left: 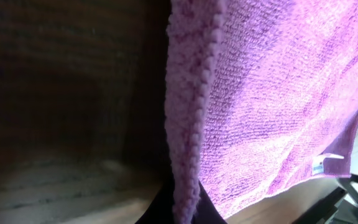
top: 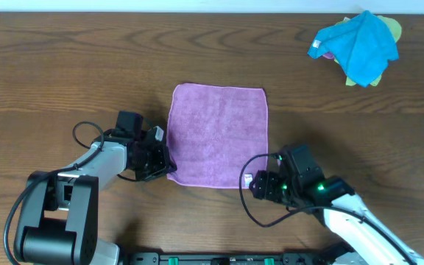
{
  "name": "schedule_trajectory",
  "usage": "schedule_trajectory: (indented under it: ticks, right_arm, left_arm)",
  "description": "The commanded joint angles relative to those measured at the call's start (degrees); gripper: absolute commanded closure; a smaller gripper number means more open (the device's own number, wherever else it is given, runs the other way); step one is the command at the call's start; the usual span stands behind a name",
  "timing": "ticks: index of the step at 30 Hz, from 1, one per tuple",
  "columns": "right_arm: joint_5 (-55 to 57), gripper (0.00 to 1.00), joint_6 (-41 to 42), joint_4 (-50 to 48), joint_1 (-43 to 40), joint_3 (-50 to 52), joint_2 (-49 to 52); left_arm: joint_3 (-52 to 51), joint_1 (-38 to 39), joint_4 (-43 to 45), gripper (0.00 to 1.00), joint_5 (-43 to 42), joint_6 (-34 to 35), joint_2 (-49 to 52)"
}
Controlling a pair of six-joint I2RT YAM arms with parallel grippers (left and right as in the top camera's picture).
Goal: Fold the cloth
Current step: 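Grasp the towel's near bottom corners with both grippers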
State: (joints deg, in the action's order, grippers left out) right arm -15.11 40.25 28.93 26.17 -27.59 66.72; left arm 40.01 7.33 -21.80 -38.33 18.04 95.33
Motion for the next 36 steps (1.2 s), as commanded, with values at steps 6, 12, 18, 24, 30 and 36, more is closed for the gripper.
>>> schedule_trajectory:
  ticks: [6, 12, 18, 24, 30, 36]
  right_arm:
    - [0.2, 0.28, 7.1, -12.6, 0.2, 6.7, 0.6]
    - [2.8, 0.32, 8.0, -17.2, 0.2, 7.1, 5.1]
    - [3.1, 0.41, 8.0, -22.8, 0.2, 7.1, 12.2]
    - [4.5, 0.99, 7.9, -22.9, 0.1, 7.1, 13.7]
    - [3.2, 0.99, 5.9, -22.9, 0.1, 6.5, 11.5]
    - [1.3, 0.99, 5.9, -15.0, 0.2, 6.5, 2.8]
  left_arm:
    - [-0.6, 0.2, -0.9, 0.94, -1.9, -0.3, 0.6]
    - [-0.6, 0.2, -2.4, 0.94, -1.8, -1.5, 0.6]
    - [-0.6, 0.2, -3.0, 0.94, -1.8, -2.0, 0.6]
    - [-0.6, 0.2, -3.7, 0.94, -2.0, -2.9, 0.6]
    - [-0.6, 0.2, -5.2, 0.94, -5.6, -5.4, 0.6]
    - [-0.6, 0.2, -9.9, 0.94, -6.7, -8.6, 0.3]
